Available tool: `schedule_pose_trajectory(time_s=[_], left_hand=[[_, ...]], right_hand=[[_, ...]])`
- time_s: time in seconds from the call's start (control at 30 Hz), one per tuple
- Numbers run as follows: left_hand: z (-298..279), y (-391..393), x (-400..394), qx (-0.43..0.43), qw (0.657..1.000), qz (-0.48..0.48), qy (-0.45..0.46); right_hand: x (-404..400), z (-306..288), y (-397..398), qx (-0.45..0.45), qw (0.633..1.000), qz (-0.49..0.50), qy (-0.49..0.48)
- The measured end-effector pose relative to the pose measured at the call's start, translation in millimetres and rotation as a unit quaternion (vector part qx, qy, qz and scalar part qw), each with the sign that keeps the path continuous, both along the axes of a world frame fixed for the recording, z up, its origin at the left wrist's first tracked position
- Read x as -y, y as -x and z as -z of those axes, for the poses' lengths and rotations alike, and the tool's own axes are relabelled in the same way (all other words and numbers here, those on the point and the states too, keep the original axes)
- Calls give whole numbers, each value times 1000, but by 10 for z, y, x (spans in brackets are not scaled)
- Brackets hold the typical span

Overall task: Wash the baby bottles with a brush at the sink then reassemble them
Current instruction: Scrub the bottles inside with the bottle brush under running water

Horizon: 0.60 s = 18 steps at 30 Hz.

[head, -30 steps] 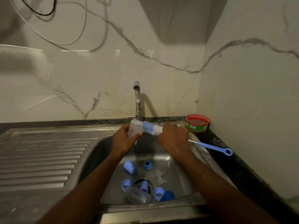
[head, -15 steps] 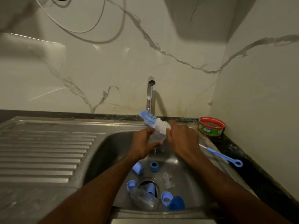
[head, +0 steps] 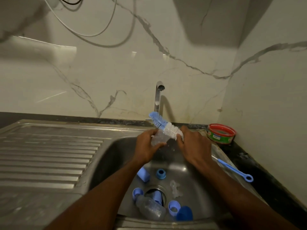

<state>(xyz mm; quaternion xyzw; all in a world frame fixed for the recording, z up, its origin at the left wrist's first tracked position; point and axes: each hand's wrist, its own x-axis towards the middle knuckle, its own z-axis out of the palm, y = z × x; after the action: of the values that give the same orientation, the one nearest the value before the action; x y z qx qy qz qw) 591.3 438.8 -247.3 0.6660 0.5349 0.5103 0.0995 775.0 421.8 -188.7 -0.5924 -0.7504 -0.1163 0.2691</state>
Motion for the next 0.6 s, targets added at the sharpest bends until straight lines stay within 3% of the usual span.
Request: schedule_pose_trajectory(time_s=[0.13, 0.23, 0.33, 0.43, 0.6], left_hand=[[23, 160, -64, 93, 987, -116, 59], [9, 150, -18, 91, 990, -86, 61], [-47, 9, 71, -3, 999, -12, 36], [-49, -99, 58, -75, 997, -1, 29], [-11, 82, -28, 70, 991, -108, 38]], right_hand=[[44, 88, -95, 20, 1000, -12, 1], [46, 89, -94, 22, 1000, -14, 4], [28, 53, -34, -6, 1000, -17, 7], [9, 21, -30, -21, 1000, -15, 14], [38, 68, -115, -5, 1000, -18, 19]])
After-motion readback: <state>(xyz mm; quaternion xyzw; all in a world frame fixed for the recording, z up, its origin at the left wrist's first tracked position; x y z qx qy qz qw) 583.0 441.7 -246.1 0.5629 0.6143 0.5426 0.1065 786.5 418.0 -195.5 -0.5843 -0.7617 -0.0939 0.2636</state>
